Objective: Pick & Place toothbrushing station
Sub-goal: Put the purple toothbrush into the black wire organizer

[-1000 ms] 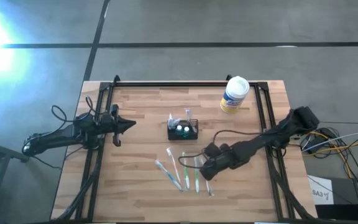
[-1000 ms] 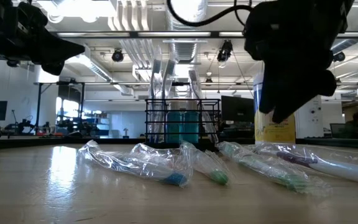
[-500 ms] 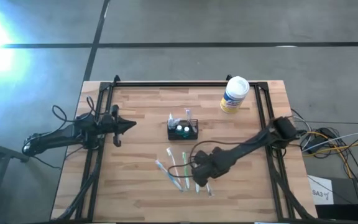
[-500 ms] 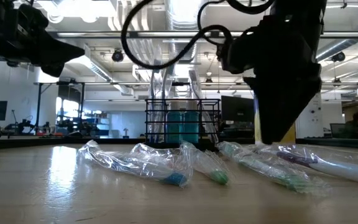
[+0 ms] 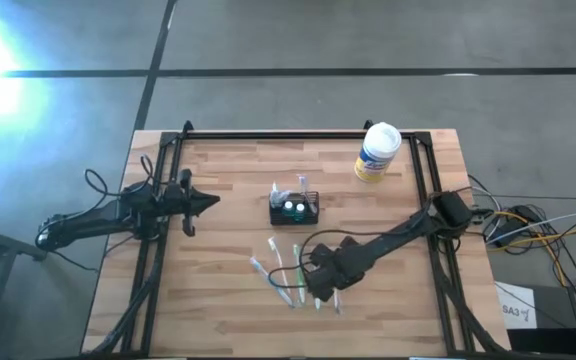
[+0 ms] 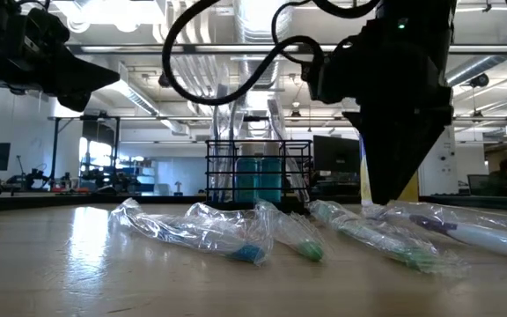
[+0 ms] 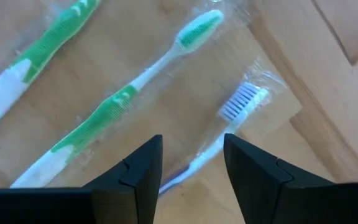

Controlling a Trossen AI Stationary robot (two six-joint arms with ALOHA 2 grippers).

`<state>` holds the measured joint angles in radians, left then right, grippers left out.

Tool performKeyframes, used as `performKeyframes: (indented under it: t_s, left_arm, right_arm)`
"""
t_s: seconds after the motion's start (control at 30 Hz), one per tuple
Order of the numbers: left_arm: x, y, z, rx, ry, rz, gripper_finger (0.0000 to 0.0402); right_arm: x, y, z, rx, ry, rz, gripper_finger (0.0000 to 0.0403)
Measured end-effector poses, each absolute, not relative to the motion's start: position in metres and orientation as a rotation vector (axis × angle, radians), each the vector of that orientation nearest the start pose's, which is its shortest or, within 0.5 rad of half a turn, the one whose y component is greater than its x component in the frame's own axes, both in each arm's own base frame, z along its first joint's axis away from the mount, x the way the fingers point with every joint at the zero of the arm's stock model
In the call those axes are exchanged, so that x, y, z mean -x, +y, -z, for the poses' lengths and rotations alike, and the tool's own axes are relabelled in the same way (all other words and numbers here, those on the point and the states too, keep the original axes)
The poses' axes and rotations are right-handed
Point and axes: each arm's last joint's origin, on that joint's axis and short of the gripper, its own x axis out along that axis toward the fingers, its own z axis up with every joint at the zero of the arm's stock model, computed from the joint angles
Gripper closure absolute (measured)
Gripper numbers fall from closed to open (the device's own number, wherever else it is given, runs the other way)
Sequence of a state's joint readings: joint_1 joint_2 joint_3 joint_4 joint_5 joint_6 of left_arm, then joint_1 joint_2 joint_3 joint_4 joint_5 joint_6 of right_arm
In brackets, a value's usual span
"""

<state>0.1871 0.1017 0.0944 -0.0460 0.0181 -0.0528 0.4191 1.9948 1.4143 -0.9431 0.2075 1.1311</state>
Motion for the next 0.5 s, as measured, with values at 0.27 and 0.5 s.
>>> performKeyframes:
  t_s: [0.27, 0.5]
  left_arm:
    - [-0.098, 0.018, -0.183, 0.115, 0.047, -0.164, 0.0391]
    - [-0.098, 0.017, -0.183, 0.124, 0.053, -0.136, 0.0387]
  right_arm:
    - [-0.334, 0.146, -0.182, -0.601, 1.268, 0.706, 0.0234]
    - [-0.332, 0.148, -0.169, -0.661, 1.310, 0.747, 0.0234]
